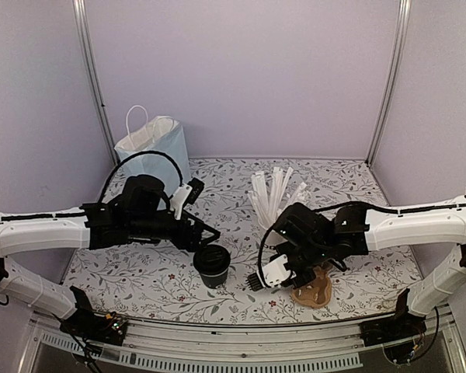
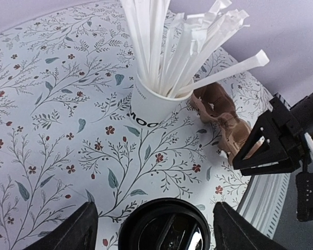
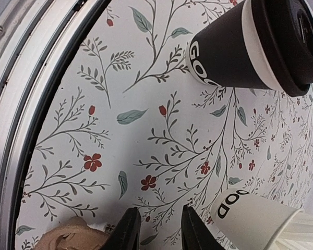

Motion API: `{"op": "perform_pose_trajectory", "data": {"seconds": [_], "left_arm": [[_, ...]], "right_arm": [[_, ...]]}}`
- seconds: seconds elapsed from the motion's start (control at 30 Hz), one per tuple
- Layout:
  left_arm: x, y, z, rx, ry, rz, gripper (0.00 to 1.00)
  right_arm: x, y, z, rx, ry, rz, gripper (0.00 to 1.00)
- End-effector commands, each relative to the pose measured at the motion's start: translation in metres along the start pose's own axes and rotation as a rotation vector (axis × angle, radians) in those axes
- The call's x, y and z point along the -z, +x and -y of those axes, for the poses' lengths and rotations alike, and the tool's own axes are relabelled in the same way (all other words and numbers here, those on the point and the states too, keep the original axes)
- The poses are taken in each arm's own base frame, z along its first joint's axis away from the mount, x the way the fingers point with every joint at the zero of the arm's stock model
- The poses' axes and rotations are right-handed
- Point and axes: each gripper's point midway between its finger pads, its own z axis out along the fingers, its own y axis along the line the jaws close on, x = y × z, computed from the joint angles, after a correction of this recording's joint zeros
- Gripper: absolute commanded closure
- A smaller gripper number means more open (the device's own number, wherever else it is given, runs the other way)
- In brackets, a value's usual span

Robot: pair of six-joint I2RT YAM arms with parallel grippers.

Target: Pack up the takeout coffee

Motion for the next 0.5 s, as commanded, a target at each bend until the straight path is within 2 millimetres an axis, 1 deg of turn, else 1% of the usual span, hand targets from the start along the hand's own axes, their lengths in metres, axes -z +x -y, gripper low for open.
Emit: {"op": "perform_pose_trajectory", "data": {"seconds": [0.0,0.03,0.1,0.17,0.27,0.33,0.47], "left_arm": [[0.004,-0.009,0.002,0.005,-0.011,0.019,0.22],[0.004,-0.011,0.003,0.006,-0.011,0.024,0.22],[0.005,-0.013,0.003,0.007,-0.009,0.029,0.22],[0.006,-0.015,0.004,0.006,-0.01,0.032,0.22],[0.008,-0.012,-0.001,0.004,-0.035,0.021,0.23],[0.01,-0.01,-0.002,0.002,-0.041,0.019,0.23],[0.014,-0.008,-0.003,0.002,-0.048,0.03,0.23]], "right_arm": [[-0.005,0.005,0.022,0.061,0.164,-0.078,0.7],[-0.01,0.008,0.024,0.077,0.188,-0.112,0.71],[-0.026,0.017,0.025,0.103,0.2,-0.185,0.72],[-0.036,0.023,0.031,0.113,0.22,-0.225,0.75],[-0.046,0.028,0.036,0.125,0.24,-0.267,0.8],[-0.054,0.034,0.036,0.137,0.245,-0.298,0.84],[-0.065,0.048,0.035,0.162,0.251,-0.358,0.88]]}}
